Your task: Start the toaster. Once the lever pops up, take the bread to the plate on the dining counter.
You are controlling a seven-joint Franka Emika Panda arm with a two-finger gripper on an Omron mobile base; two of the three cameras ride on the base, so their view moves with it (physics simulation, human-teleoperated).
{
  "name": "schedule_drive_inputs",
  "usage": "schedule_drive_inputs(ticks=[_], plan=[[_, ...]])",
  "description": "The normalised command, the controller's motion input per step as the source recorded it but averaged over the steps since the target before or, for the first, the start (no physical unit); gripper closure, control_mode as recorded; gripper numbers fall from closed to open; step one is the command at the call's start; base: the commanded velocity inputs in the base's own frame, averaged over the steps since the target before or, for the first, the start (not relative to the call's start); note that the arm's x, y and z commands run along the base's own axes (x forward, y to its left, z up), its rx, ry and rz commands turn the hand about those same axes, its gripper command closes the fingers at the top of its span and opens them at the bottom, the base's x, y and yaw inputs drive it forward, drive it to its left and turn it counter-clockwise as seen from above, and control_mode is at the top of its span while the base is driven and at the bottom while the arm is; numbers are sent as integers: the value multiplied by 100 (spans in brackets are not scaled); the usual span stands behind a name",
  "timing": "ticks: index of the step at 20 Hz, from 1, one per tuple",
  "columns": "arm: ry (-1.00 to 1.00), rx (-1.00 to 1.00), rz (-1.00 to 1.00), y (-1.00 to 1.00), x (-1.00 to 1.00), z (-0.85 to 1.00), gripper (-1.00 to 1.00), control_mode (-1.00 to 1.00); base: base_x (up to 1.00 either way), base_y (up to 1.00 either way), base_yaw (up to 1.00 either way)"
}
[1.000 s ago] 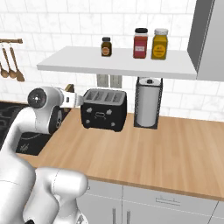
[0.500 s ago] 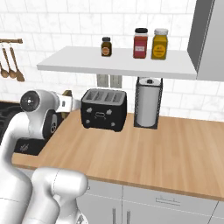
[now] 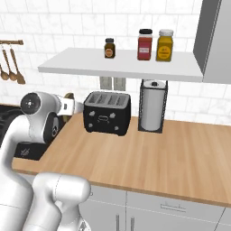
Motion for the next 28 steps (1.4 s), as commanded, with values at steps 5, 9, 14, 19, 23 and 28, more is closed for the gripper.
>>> schedule_drive_inputs(ticks=[5, 9, 14, 19, 23, 28], plan=[[0, 0, 1, 0, -20, -2, 100, 100, -80, 0, 4], [0, 0, 0, 0, 0, 0, 100, 100, -93, 0, 59], [0, 0, 0, 0, 0, 0, 100, 100, -36, 0, 99], [0, 0, 0, 0, 0, 0, 100, 100, -7, 0, 100], [0, 0, 0, 0, 0, 0, 100, 100, -6, 0, 100], [0, 0, 0, 0, 0, 0, 100, 100, -5, 0, 100]])
